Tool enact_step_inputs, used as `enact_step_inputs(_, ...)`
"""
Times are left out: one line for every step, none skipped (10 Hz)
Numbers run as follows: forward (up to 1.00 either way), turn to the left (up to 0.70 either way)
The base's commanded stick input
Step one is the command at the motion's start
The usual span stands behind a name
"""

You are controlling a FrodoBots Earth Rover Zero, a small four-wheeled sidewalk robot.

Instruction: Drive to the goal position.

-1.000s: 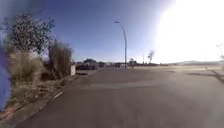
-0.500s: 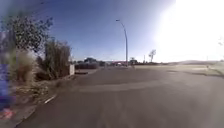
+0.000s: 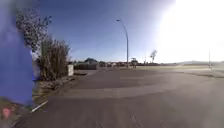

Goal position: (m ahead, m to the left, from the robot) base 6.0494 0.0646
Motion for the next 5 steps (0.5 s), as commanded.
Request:
enact_step_inputs(0.70, 0.00)
enact_step_inputs(0.70, 0.00)
enact_step_inputs(0.70, 0.00)
enact_step_inputs(0.70, 0.00)
enact_step_inputs(0.70, 0.00)
